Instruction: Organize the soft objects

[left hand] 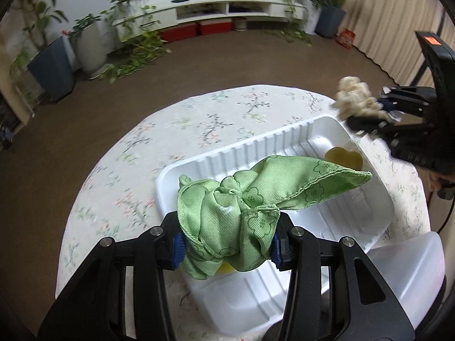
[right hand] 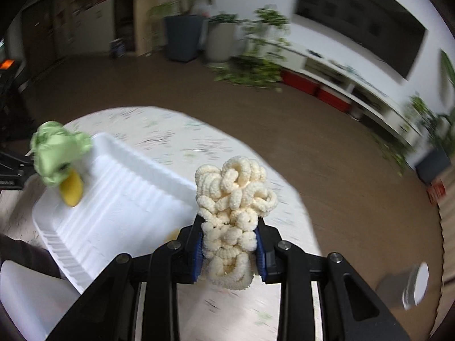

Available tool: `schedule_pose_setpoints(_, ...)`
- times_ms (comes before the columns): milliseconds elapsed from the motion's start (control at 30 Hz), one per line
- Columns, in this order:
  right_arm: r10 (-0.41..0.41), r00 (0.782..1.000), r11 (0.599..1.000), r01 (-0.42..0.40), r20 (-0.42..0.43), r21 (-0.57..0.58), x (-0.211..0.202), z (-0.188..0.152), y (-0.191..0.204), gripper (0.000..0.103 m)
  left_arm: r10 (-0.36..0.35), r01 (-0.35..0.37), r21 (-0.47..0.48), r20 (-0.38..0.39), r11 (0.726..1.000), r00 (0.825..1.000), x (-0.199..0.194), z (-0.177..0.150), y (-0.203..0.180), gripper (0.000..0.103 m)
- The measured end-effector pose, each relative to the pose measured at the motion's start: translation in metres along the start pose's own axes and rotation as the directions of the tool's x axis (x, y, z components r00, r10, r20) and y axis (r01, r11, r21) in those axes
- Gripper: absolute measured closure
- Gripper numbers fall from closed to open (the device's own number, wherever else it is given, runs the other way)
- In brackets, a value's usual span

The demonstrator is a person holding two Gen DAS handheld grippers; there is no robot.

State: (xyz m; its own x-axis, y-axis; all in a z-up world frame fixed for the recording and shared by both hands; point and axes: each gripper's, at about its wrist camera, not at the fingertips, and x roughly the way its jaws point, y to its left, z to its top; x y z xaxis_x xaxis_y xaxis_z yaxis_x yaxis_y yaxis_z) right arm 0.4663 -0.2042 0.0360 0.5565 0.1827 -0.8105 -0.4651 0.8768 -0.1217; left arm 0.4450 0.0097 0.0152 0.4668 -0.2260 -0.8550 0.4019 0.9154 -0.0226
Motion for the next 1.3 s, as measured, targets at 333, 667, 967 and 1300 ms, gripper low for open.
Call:
schedule_pose_setpoints(333, 0.116, 0.988, 0.979, -0.130, -0.099, -0.156, 0.036, -0.006, 0.053, 0.071, 0.002, 0.000, 0.051, -0.051, 0.999, 0.999, 0.031, 0.001, -0.022, 0.060)
schedule_pose_setpoints(667, 0.143, 0.974, 0.956, -0.181, -0.175, -0.230, 0.053, -0.020, 0.077, 0.068, 0.022, -0.018, 0.056, -0.068, 0.998, 0.997, 0.039, 0.002, -0.027, 0.054)
schedule_pose_setpoints(967, 0.143, 0.977, 0.959, -0.176, -0.157, -0.222, 0.053, -0.020, 0.077, 0.063, 0.027, -0.023, 0.055, -0.070, 0.998, 0.997, 0.044, -0.001, -0.029, 0.036)
schedule_pose_setpoints(1300, 0.125, 0.984, 0.965, -0.150, -0.129, -0.214, 0.045, -0.026, 0.082, 0.031, 0.016, -0.015, 0.017, -0.043, 1.000, 0.999, 0.035, -0.001, -0.023, 0.015)
